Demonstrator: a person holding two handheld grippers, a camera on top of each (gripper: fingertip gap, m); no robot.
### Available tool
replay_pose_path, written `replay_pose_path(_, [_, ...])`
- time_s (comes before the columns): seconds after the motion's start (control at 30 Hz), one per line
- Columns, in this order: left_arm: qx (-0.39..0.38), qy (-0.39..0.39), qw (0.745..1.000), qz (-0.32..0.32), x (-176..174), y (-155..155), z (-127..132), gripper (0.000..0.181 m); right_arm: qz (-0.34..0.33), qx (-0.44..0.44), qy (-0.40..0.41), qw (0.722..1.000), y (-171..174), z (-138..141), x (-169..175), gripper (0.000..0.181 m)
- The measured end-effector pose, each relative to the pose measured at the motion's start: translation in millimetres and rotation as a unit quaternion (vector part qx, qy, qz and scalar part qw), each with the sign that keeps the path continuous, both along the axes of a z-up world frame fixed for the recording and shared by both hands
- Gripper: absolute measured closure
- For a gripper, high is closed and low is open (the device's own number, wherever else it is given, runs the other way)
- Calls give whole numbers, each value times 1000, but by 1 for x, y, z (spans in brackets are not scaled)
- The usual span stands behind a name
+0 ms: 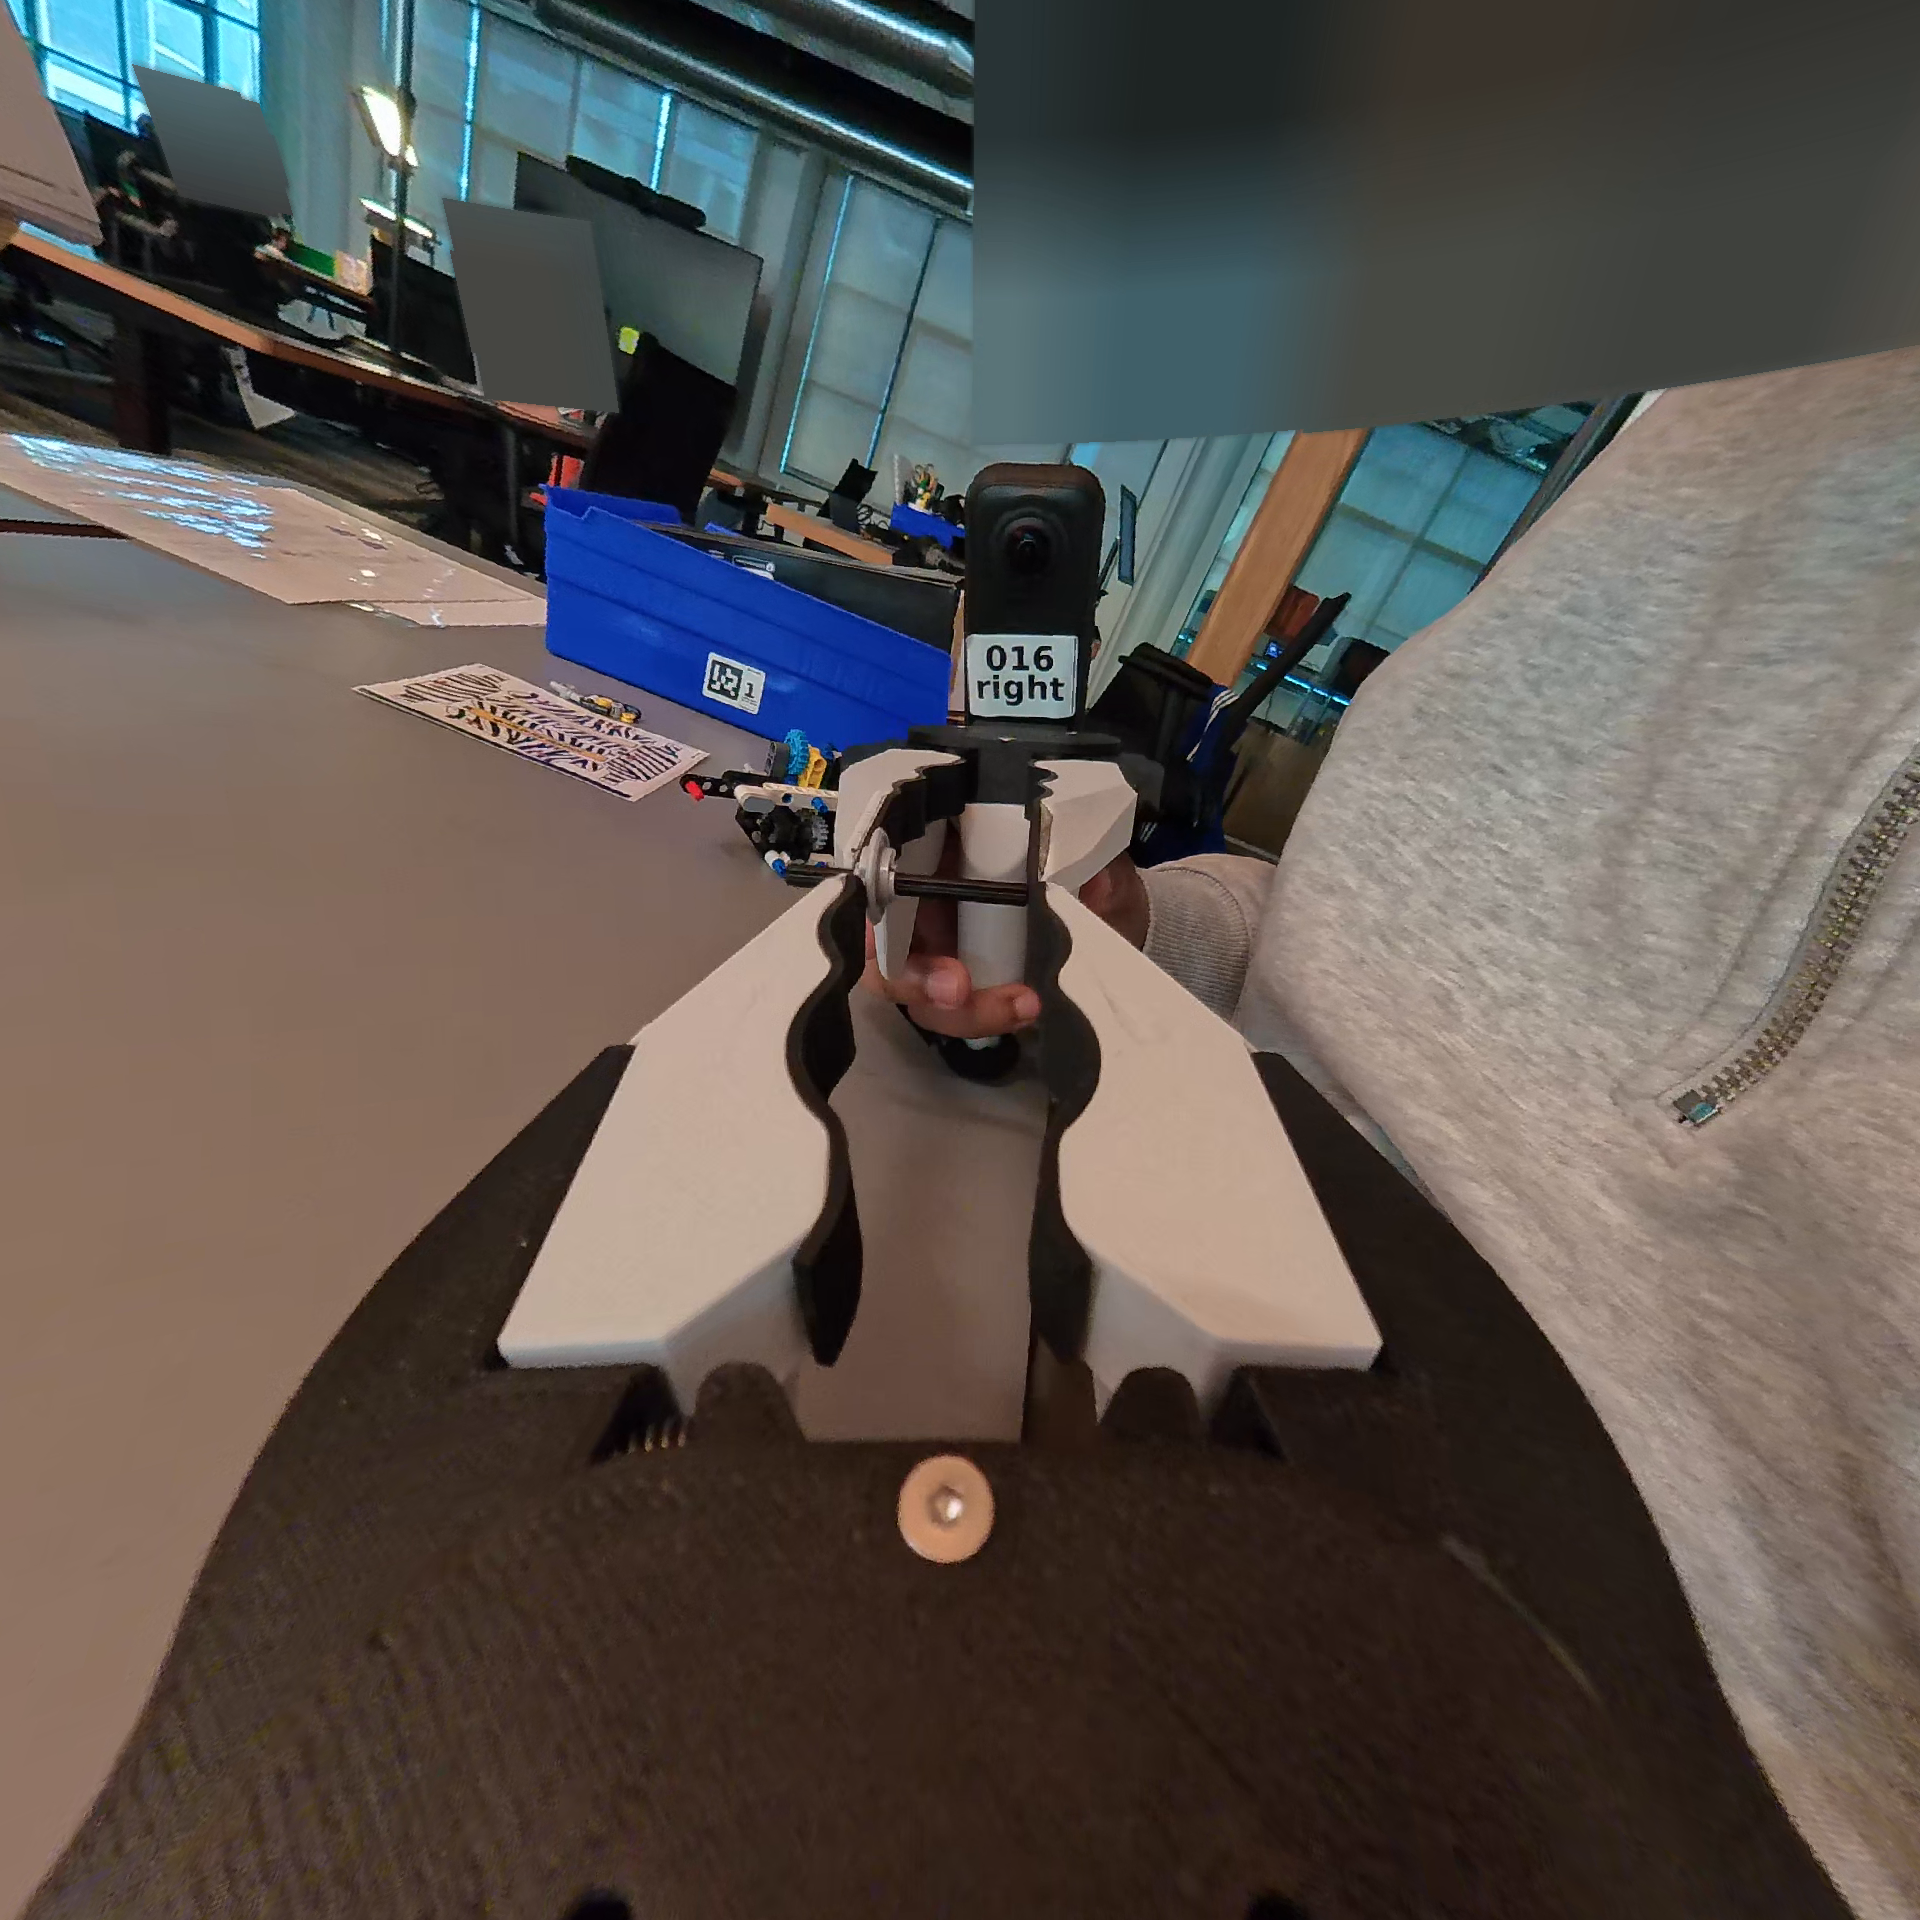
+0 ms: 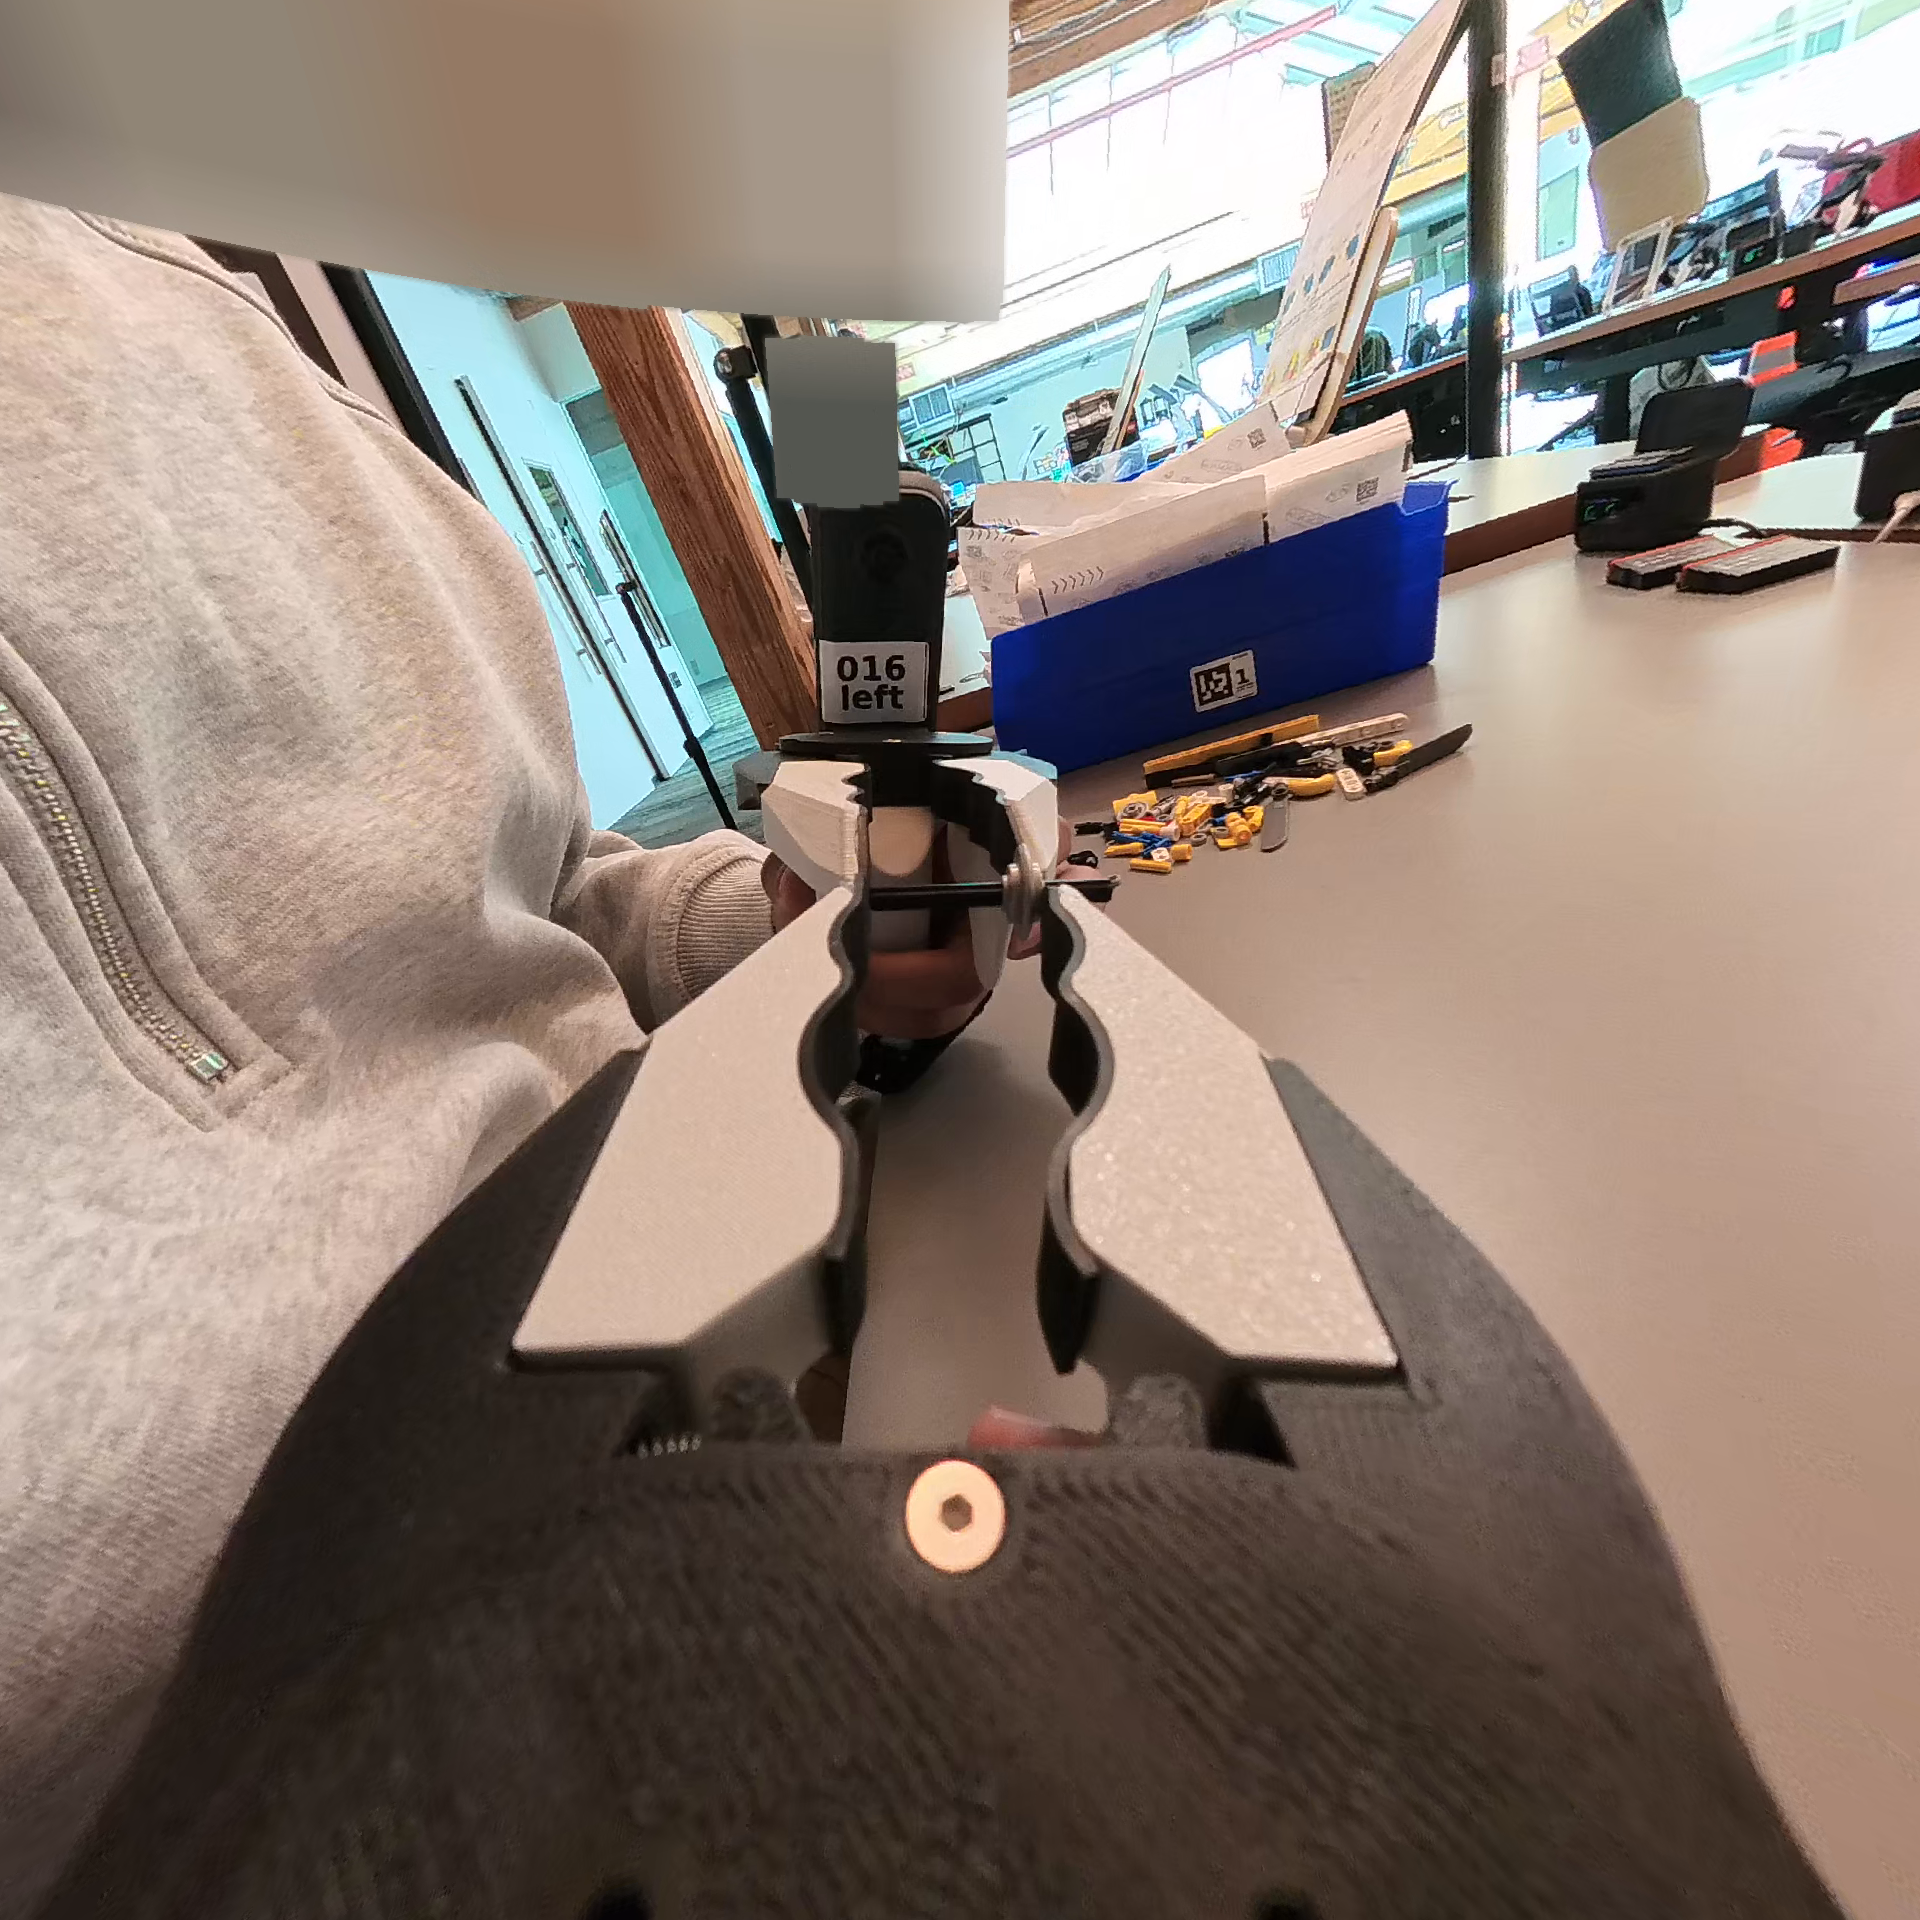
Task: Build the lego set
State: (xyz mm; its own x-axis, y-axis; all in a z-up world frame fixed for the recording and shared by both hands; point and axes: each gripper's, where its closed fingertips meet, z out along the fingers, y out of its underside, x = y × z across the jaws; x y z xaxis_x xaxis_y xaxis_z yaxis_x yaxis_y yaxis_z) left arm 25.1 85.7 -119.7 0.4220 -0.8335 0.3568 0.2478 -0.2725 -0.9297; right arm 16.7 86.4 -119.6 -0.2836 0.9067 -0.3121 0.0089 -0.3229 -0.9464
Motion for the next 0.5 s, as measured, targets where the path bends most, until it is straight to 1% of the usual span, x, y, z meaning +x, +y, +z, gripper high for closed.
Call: replay_pose_path(0.5, [2,5,1000,11,-4,5,-1,153,-13,-8,-4,1000,4,-1,-5,152])
